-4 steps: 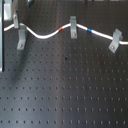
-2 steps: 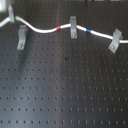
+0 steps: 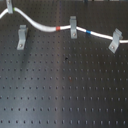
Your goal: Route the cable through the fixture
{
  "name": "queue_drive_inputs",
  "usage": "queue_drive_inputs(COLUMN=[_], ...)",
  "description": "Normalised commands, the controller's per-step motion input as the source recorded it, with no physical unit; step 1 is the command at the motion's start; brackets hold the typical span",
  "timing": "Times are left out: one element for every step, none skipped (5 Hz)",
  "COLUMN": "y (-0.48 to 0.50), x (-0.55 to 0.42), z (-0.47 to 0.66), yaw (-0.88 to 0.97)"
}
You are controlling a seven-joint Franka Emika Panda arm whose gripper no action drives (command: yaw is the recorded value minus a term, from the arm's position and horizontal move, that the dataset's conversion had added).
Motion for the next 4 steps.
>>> queue_drive_inputs(y=[0.053, 0.0, 0.148, 0.104], x=[-0.006, -0.037, 0.003, -0.023], z=[0.33, 0.36, 0.46, 0.43], yaw=[0.15, 0.15, 0.05, 0.03])
